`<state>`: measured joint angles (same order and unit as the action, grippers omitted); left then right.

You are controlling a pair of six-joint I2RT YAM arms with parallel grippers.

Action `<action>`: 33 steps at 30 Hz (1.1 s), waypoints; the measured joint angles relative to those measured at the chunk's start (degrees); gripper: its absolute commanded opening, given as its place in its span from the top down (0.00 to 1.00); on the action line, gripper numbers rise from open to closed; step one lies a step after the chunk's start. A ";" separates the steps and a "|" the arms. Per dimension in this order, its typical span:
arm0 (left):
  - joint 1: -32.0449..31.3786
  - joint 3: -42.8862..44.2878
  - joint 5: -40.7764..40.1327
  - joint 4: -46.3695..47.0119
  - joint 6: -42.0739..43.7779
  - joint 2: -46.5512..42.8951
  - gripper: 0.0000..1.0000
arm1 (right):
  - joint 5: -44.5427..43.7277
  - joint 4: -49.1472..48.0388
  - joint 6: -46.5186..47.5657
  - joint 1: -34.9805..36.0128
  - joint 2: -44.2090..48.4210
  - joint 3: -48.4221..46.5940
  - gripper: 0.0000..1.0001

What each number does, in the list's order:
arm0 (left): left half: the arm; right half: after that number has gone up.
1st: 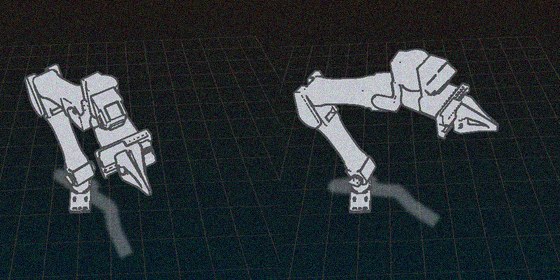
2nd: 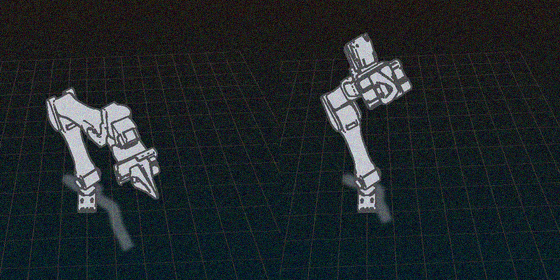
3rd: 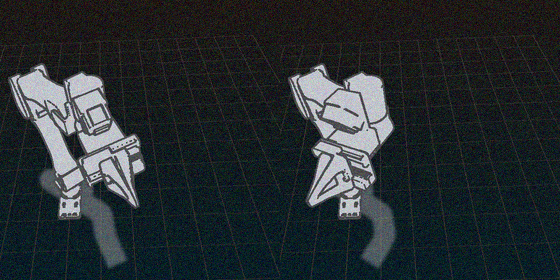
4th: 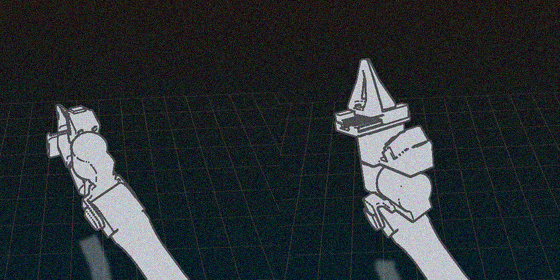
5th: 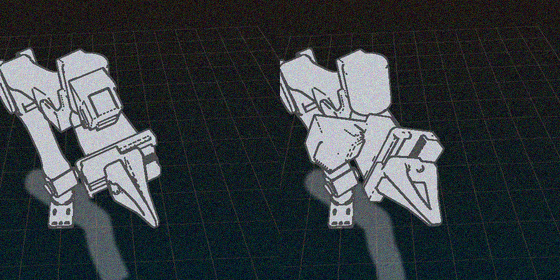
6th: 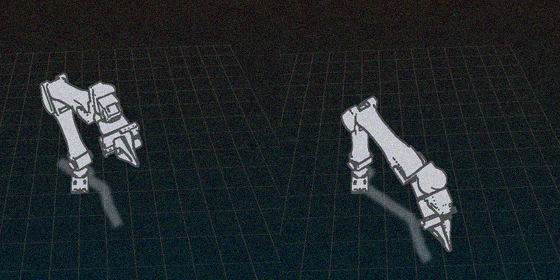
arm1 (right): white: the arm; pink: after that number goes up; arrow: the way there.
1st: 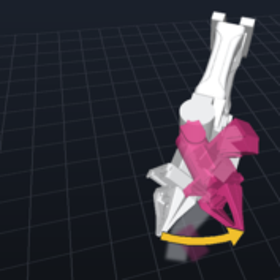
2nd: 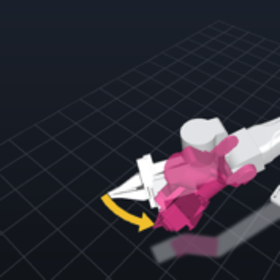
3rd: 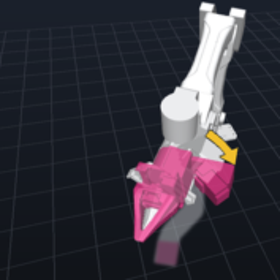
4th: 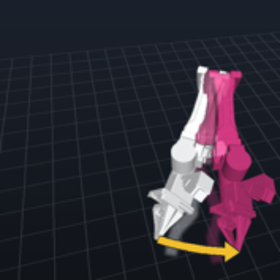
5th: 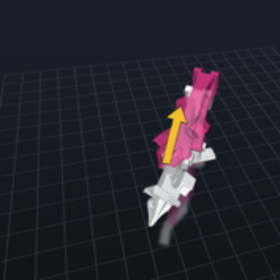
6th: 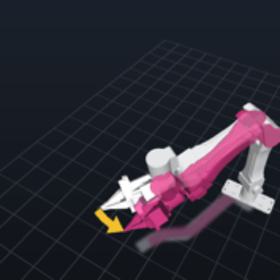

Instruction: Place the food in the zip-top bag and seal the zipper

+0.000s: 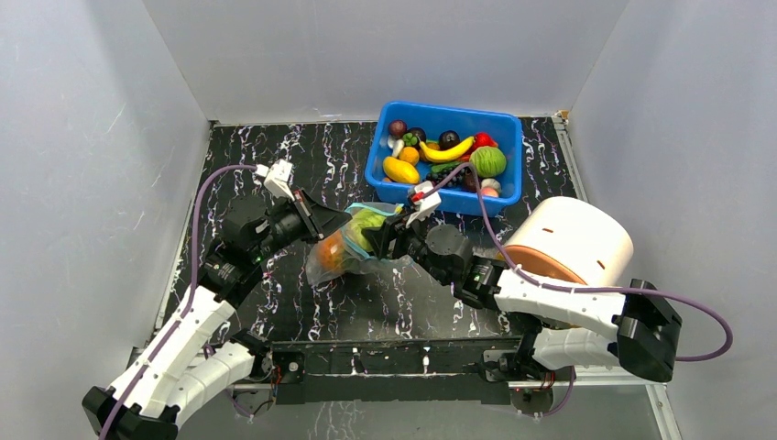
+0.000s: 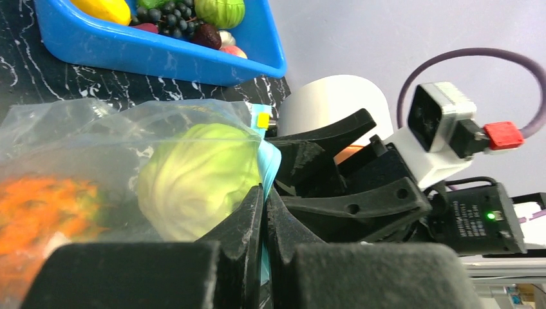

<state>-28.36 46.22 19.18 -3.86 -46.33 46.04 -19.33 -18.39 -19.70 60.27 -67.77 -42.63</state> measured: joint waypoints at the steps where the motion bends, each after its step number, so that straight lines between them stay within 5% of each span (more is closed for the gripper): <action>1: 0.00 -0.31 0.15 0.46 -0.28 -0.20 1.00 | -0.50 -0.09 0.15 0.00 -0.11 0.24 0.43; 9: 0.00 -1.81 0.98 1.66 -1.25 -1.31 1.00 | -1.84 2.05 -0.13 0.02 -0.76 -1.09 0.15; 17: 0.04 -1.81 0.76 1.25 -0.96 -1.46 1.00 | -2.16 18.62 -1.81 -0.22 -4.92 -16.83 0.07; 24: 0.04 -1.81 0.50 -1.01 0.79 -1.46 1.00 | 0.04 31.10 -3.41 -0.31 -5.11 -23.80 0.17; 29: 0.00 -1.81 0.07 -1.99 2.08 -1.46 1.00 | 0.66 37.31 -4.17 -0.04 -5.01 -27.87 0.44; 33: 0.00 -1.81 -0.33 -2.67 2.95 -1.46 1.00 | -0.33 41.64 -4.61 -0.02 -4.81 -28.50 0.56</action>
<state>-28.36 44.40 18.85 -6.52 -43.38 44.58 -19.66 23.24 -24.32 60.25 -72.58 -71.13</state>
